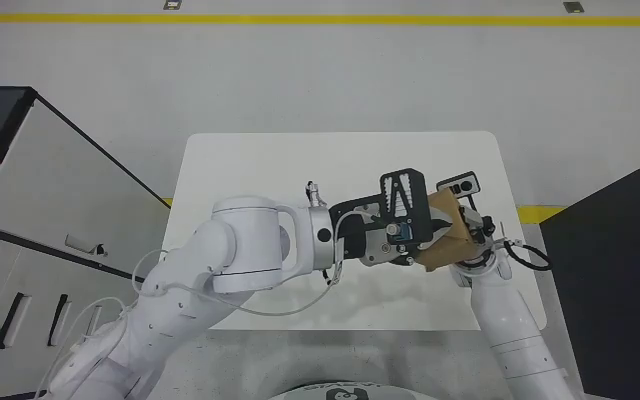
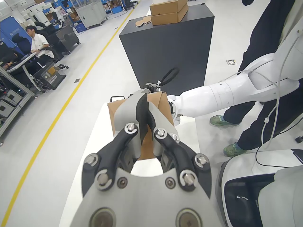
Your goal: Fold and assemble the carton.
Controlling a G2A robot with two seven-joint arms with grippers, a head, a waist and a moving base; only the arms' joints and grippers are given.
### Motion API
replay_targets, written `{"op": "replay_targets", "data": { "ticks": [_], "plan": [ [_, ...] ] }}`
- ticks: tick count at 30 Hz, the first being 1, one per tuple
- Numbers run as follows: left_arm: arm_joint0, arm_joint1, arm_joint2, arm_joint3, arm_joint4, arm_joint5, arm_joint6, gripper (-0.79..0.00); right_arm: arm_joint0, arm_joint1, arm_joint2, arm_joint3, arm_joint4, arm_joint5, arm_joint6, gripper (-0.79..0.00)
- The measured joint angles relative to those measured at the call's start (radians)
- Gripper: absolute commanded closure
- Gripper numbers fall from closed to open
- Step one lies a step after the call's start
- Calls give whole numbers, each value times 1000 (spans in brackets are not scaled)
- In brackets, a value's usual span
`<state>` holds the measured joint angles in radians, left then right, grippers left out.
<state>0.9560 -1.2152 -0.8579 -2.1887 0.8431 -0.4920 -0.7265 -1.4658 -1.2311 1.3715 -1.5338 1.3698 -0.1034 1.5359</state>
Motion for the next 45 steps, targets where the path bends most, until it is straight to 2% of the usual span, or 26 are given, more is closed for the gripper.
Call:
{"op": "replay_targets", "data": {
  "ticks": [12,25,45],
  "plan": [
    [14,7,-5,-14,29,-11,-53,0,-7,9,-11,-17,-10,-1,0,0],
    [27,12,-13,-19,18,-32,-50,0,-8,15,-23,-26,-5,-24,0,0],
    [14,9,16,-8,20,-30,-33,0,-11,28,-33,-38,5,-38,0,0]
  ]
}}
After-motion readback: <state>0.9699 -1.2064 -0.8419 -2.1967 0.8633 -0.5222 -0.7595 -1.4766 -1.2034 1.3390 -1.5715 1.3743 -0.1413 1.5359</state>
